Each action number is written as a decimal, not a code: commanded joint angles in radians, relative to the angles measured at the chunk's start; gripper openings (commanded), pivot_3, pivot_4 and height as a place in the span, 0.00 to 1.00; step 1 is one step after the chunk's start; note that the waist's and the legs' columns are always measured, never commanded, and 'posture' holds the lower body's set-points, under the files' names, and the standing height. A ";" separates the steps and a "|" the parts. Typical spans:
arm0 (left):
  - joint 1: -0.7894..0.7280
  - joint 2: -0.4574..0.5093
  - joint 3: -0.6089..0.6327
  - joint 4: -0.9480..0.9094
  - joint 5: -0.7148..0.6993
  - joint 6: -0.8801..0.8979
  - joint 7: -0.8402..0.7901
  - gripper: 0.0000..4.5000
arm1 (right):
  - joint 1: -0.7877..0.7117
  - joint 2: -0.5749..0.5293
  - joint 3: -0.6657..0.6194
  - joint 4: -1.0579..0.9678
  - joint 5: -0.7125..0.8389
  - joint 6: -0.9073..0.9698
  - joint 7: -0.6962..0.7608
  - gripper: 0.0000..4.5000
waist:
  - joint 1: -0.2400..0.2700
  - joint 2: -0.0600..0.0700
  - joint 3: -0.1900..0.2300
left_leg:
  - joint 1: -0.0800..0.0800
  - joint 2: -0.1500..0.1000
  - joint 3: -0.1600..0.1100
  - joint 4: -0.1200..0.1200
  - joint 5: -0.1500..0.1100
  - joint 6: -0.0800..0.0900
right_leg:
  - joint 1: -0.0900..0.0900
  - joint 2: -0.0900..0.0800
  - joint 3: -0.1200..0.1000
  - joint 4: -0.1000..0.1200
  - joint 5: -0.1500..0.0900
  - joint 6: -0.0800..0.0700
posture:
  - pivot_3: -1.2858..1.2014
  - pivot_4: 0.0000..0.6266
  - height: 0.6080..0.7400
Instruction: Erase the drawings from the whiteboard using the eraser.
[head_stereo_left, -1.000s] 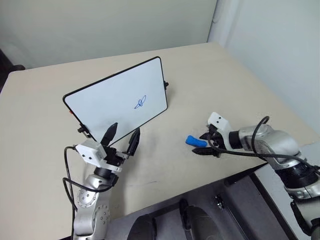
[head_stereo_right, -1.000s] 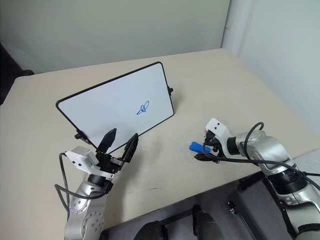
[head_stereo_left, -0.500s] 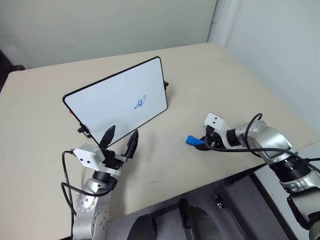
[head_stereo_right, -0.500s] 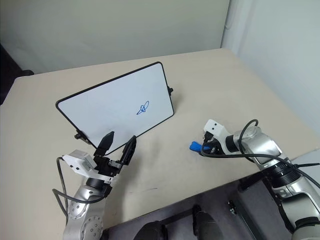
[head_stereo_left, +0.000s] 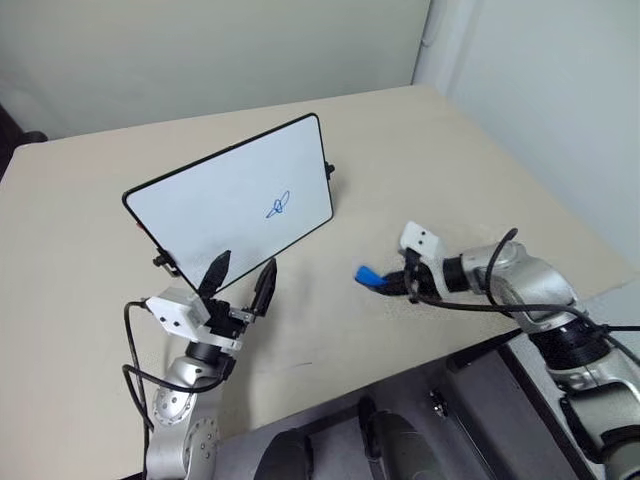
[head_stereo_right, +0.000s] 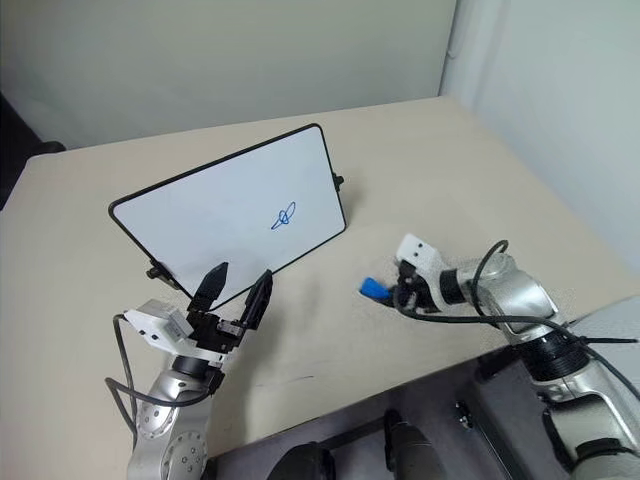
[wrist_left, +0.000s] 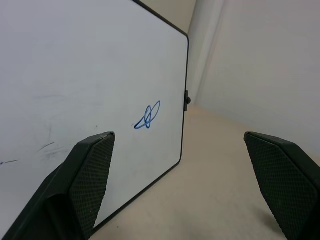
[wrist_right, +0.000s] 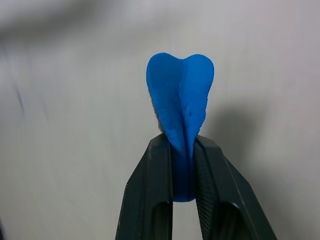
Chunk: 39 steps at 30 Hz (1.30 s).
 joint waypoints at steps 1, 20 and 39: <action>-0.012 0.012 0.019 -0.015 -0.003 -0.018 -0.003 1.00 | -0.062 0.127 -0.111 0.019 0.036 0.005 -0.135 0.06 | -0.001 0.000 0.000 | 0.000 0.000 0.000 0.000 0.000 0.000 | 0.000 0.000 0.000 0.000 0.000 -0.001 | 0.52 0.24 1.00; -0.007 0.043 0.065 -0.029 -0.028 0.007 0.004 1.00 | -0.328 0.544 -0.210 0.475 -0.085 -0.259 -0.544 0.06 | 0.000 0.000 0.000 | -0.009 0.001 -0.001 -0.004 -0.001 -0.001 | -0.012 -0.001 -0.003 0.003 0.003 -0.016 | 0.52 0.24 1.00; 0.027 0.039 0.054 -0.052 -0.028 0.005 0.002 1.00 | -0.317 0.723 -0.034 0.544 -0.180 -0.318 -0.513 0.06 | -0.014 -0.001 0.000 | -0.008 0.006 0.000 -0.007 -0.003 -0.009 | -0.021 0.001 -0.002 0.020 -0.003 -0.025 | 0.52 0.24 1.00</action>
